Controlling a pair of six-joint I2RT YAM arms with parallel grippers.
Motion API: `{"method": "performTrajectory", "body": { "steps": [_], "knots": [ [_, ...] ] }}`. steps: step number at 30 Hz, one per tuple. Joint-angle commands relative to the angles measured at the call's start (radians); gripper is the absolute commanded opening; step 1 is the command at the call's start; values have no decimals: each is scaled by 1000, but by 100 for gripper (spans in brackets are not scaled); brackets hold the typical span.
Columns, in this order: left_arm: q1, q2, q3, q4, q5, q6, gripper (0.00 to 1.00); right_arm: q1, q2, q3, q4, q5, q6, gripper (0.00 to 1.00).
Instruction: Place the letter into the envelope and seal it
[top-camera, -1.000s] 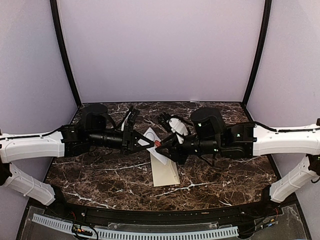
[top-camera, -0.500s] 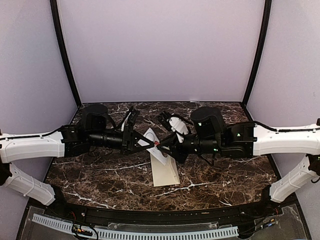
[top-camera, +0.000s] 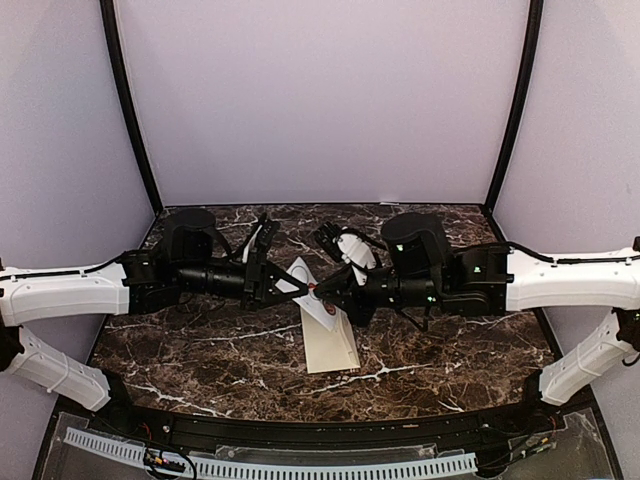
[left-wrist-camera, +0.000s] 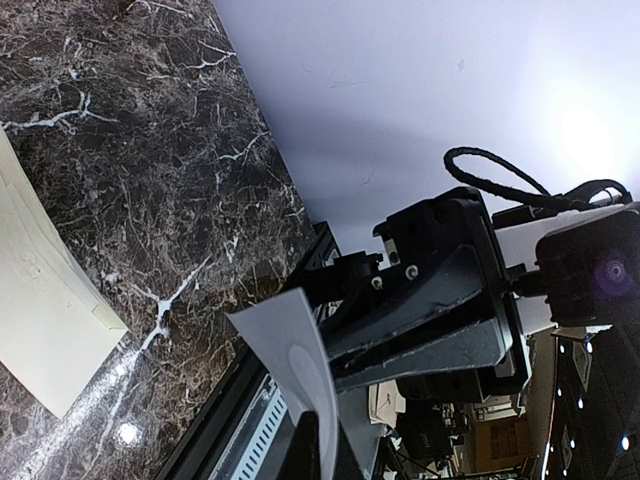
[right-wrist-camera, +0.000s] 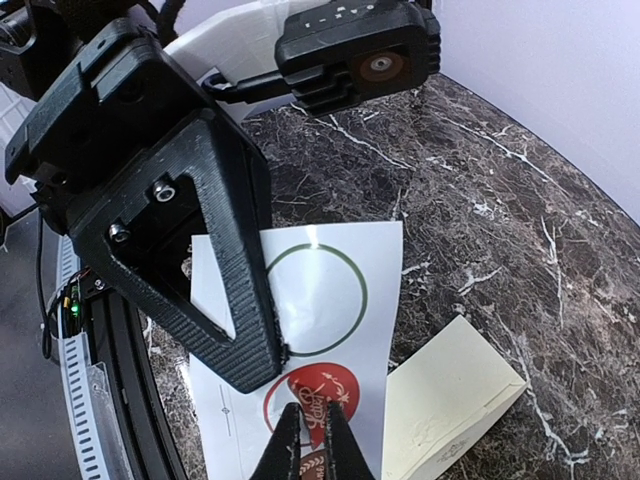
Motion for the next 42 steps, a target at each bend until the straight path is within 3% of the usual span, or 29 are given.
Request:
{"method": "performTrajectory", "body": {
  "steps": [1,9,22,28,34,42],
  "knots": [
    [8,-26,-12,14,20,1,0,6,6,28,47,-27,-8,5],
    [6,-26,-13,15,18,0,0,6,4,25,47,-36,-9,0],
    [8,-33,-36,-36,-11,14,0,3,-36,7,55,264,76,0],
    [25,-43,-51,-73,-33,42,0,-31,-79,-25,56,282,121,0],
    [157,-27,-108,-123,-17,154,0,-83,-117,-72,69,236,159,0],
    [321,230,-48,-244,85,467,0,-121,-116,-117,71,208,189,0]
  ]
}}
